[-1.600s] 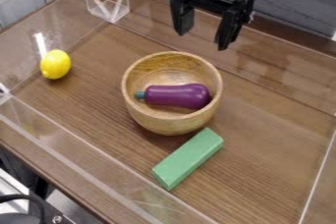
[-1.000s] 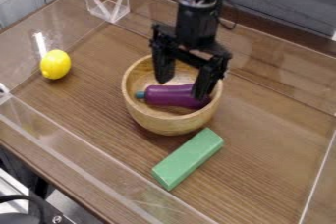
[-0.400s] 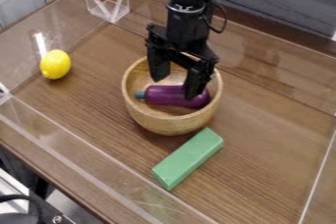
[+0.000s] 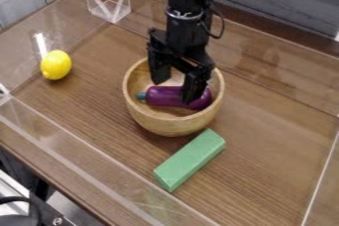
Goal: Remove the purple eggplant from inside the brown bowl and put it on the table
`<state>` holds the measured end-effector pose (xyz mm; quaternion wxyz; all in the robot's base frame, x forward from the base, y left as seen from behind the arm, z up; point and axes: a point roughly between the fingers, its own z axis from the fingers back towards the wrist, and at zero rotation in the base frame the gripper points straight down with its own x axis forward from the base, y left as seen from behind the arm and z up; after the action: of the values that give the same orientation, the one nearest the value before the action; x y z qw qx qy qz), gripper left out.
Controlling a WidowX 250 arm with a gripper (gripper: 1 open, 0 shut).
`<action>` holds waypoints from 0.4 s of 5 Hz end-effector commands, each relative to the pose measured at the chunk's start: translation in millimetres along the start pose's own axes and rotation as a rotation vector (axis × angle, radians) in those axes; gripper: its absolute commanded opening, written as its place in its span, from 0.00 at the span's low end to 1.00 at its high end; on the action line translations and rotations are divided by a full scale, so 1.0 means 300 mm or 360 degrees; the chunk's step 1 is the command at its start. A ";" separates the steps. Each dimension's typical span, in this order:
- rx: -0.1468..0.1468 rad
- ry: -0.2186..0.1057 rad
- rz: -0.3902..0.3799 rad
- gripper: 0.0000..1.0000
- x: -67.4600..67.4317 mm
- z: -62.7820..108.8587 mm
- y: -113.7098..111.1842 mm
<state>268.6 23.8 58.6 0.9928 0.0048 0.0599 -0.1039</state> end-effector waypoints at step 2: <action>0.0023 -0.0053 -0.0054 1.00 0.028 -0.006 0.036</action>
<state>272.1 29.4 46.6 0.9905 0.0047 0.0619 -0.1228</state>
